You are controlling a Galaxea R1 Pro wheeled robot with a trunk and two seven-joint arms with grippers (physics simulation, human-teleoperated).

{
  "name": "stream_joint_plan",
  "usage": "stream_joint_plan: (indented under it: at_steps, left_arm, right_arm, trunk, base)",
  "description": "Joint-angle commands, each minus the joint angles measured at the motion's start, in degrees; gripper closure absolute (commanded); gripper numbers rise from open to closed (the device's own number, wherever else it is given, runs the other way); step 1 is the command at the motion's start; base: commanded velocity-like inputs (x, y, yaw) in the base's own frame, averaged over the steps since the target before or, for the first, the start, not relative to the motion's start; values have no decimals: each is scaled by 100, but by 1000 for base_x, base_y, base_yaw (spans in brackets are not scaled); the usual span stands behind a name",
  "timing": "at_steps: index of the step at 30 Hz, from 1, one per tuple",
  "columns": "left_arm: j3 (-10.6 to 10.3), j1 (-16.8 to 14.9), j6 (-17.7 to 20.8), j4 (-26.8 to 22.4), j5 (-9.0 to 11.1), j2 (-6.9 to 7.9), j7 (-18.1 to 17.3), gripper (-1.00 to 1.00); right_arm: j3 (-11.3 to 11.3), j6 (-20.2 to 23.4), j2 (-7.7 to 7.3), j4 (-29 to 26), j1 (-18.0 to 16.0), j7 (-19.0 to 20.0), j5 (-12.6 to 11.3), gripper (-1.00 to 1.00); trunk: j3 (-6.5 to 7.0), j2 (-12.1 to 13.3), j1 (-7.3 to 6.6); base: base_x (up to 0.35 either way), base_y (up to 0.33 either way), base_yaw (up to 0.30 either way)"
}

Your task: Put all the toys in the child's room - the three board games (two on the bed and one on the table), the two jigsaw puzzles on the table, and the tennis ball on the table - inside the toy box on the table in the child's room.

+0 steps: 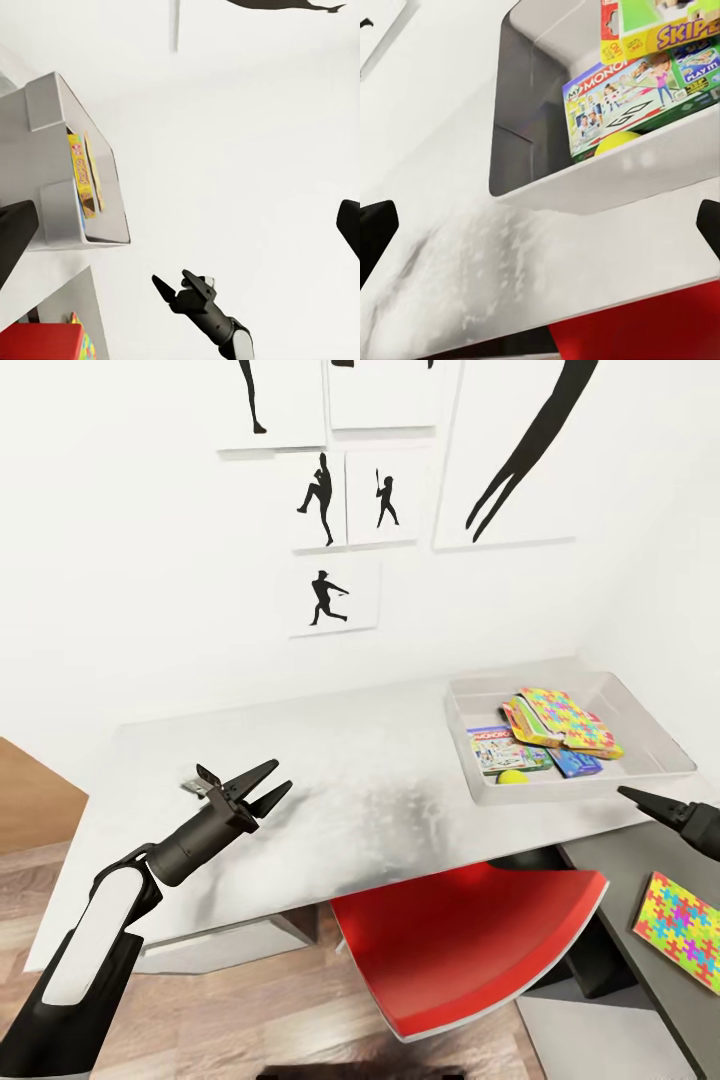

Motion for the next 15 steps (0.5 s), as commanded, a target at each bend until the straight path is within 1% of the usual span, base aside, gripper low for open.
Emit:
stream_joint_plan:
  at_steps: [1,5,8,15]
  left_arm:
    - [-3,-4,20,1,22,3,-2,-100]
    - [-3,-3,20,1,24,3,-3,-100]
    - [-3,-3,20,1,22,3,-3,-100]
    - [-3,0,20,1,23,3,-1,-100]
  right_arm:
    - [-7,27,0,0,-6,47,40,-100]
    - [-24,27,2,-1,-9,37,41,-100]
    - [-28,27,2,1,-20,27,41,-100]
    - [4,27,8,5,-41,2,42,-100]
  trunk:
    - [-8,-9,3]
    - [-4,-9,3]
    - [3,-9,3]
    - [30,-9,3]
  base:
    - [-11,0,0]
    - [-7,0,-20]
    - [-4,0,-96]
    - [-2,0,-187]
